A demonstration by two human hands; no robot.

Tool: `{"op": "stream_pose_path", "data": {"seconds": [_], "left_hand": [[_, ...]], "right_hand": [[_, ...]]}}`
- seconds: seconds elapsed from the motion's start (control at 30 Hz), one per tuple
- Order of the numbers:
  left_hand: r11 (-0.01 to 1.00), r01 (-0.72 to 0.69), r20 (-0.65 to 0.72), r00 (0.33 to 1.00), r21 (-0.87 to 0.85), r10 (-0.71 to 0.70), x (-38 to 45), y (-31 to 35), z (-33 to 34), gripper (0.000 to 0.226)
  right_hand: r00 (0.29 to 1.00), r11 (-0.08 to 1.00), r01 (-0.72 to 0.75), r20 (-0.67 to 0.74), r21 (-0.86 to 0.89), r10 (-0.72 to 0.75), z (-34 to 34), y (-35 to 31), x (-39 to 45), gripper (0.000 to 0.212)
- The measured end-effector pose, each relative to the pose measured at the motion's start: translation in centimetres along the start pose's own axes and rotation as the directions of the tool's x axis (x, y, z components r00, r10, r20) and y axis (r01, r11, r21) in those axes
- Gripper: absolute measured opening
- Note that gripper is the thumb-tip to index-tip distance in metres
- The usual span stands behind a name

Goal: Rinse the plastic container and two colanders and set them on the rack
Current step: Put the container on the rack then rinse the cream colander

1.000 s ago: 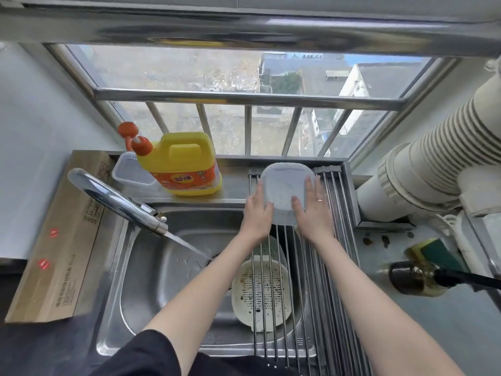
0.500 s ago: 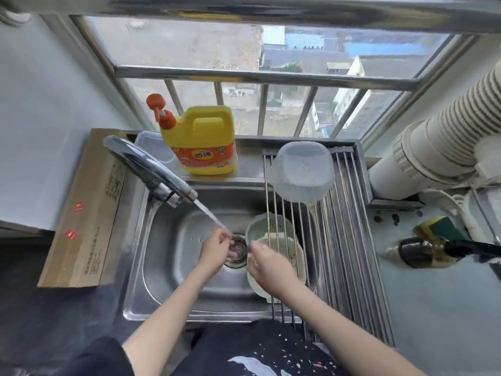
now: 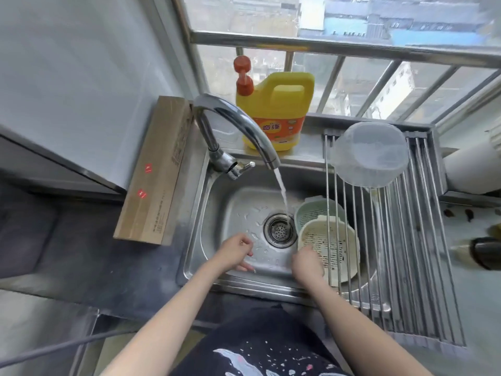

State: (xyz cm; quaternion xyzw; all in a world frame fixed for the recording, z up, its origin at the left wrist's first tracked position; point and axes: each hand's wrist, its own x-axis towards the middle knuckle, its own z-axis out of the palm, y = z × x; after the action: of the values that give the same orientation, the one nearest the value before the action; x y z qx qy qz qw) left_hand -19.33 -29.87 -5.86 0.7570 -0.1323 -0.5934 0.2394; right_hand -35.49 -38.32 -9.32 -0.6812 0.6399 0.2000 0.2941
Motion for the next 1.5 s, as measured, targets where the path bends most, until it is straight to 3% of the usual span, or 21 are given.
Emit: {"op": "stream_pose_path", "data": {"seconds": [0.2, 0.37, 0.47, 0.53, 0.67, 0.73, 0.8, 0.9, 0.97, 1.03, 1.1, 1.2, 1.27, 1.5], "left_hand": [[1.000, -0.014, 0.049, 0.999, 0.013, 0.013, -0.7, 0.0, -1.8, 0.009], [0.997, -0.023, 0.145, 0.989, -0.073, 0.033, -2.0, 2.7, -2.5, 0.051], [0.996, -0.055, 0.135, 0.989, -0.076, 0.065, -2.2, 3.8, -3.1, 0.060], [0.995, -0.088, 0.094, 0.991, -0.055, 0.093, -2.0, 4.3, -3.6, 0.056], [0.991, -0.113, -0.044, 0.993, -0.064, 0.111, -1.1, 4.7, -4.9, 0.038], [0.995, -0.093, -0.075, 0.993, -0.048, 0.090, -0.5, 4.4, -5.2, 0.034], [0.997, -0.074, -0.099, 0.993, -0.038, 0.070, 0.2, 4.1, -5.4, 0.032], [0.998, -0.068, -0.087, 0.994, 0.005, 0.068, 0.6, 4.2, -5.6, 0.027], [0.994, -0.087, -0.072, 0.993, 0.061, 0.091, 0.4, 4.7, -5.6, 0.029], [0.984, -0.126, -0.083, 0.987, 0.128, 0.137, 0.3, 5.2, -5.4, 0.030], [0.962, -0.162, -0.115, 0.975, 0.220, 0.190, 0.1, 5.8, -5.2, 0.031], [0.890, -0.171, -0.158, 0.953, 0.422, 0.258, -0.7, 6.5, -5.2, 0.031], [0.836, -0.169, -0.175, 0.938, 0.522, 0.299, -0.9, 6.8, -5.3, 0.030], [0.748, -0.119, -0.171, 0.939, 0.654, 0.299, -1.3, 7.9, -6.3, 0.026]], "right_hand": [[0.952, 0.962, 0.249, -0.155, -0.112, -0.265, -0.4, -1.8, -3.4, 0.029], [0.871, 0.866, 0.410, -0.160, -0.286, -0.466, -1.6, -5.7, -5.5, 0.021], [0.806, 0.770, 0.479, -0.135, -0.423, -0.576, -2.4, -7.9, -6.3, 0.035], [0.745, 0.697, 0.529, -0.128, -0.484, -0.654, -2.3, -8.8, -6.6, 0.044], [0.662, 0.588, 0.568, -0.105, -0.576, -0.742, -3.2, -10.0, -7.0, 0.039], [0.642, 0.544, 0.631, -0.021, -0.553, -0.767, -4.1, -10.2, -7.3, 0.032], [0.658, 0.595, 0.682, 0.002, -0.426, -0.753, -4.7, -9.5, -6.9, 0.029], [0.687, 0.740, 0.654, -0.288, -0.156, -0.667, -6.2, -8.1, -6.2, 0.027], [0.728, 0.825, 0.560, -0.524, 0.083, -0.442, -7.5, -7.4, -5.1, 0.022], [0.773, 0.844, 0.423, -0.617, 0.329, -0.148, -9.2, -6.7, -3.6, 0.020], [0.846, 0.854, 0.285, -0.533, 0.436, -0.010, -10.2, -5.8, -1.8, 0.023], [0.950, 0.900, 0.209, -0.298, 0.383, -0.094, -9.7, -4.6, -0.2, 0.029], [0.965, 0.911, 0.223, -0.214, 0.348, -0.154, -8.8, -4.3, 0.0, 0.030], [0.969, 0.925, 0.235, -0.149, 0.299, -0.197, -7.1, -4.8, -0.2, 0.026]]}}
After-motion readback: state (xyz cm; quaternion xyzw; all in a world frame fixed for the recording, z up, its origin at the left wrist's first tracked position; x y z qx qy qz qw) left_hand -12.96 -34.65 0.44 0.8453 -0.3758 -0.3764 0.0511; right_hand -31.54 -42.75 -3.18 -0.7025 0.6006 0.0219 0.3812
